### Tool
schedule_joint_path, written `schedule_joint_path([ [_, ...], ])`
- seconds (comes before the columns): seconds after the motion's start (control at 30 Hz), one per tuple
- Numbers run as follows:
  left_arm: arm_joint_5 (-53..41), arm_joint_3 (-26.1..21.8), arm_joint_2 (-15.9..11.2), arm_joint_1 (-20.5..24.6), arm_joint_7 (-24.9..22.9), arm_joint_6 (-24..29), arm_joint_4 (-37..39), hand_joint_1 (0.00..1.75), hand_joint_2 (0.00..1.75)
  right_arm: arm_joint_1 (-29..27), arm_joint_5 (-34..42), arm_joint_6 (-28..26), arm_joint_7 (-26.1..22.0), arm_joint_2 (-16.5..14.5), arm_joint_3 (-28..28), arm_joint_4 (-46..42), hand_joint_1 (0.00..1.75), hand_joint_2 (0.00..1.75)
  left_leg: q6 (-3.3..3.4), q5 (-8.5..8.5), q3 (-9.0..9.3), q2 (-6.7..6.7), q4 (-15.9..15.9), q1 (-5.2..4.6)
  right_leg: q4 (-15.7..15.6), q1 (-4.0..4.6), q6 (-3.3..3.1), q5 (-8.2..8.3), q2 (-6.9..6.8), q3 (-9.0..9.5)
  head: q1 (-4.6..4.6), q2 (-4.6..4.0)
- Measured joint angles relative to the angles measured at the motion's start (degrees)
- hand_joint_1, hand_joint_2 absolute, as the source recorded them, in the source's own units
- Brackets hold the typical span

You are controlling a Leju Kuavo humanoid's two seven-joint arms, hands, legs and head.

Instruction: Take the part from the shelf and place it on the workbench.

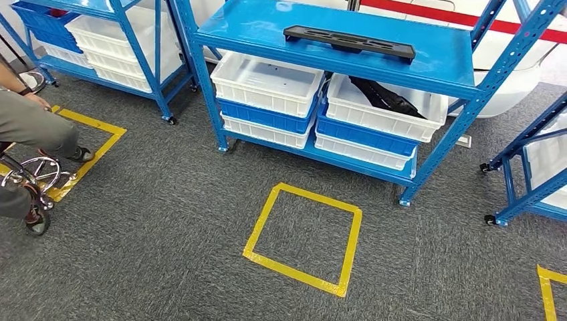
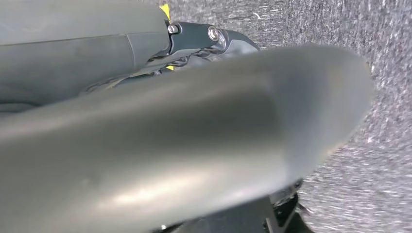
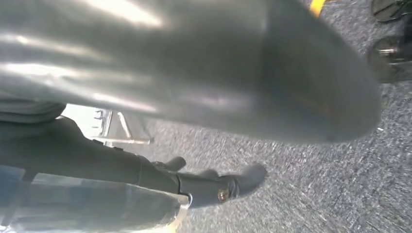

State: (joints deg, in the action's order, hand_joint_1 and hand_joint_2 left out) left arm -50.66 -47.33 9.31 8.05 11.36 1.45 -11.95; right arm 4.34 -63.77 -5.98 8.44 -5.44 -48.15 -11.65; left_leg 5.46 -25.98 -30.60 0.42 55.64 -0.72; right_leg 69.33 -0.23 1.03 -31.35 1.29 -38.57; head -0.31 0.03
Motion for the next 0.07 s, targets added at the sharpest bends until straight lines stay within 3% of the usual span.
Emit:
schedule_joint_path([
  [0.07, 0.0, 0.0, 0.1, 0.0, -0.2, 0.1, 0.0, 0.0, 0.0, -0.1, 0.0, 0.1, -0.1, 0.2, -0.1, 0.0, 0.0, 0.0, -0.15, 0.06, -0.21, 0.74, 0.0, -0.06, 4.7, -0.36, 0.33, -1.75, -0.41, -1.95, -0.04, 0.0],
])
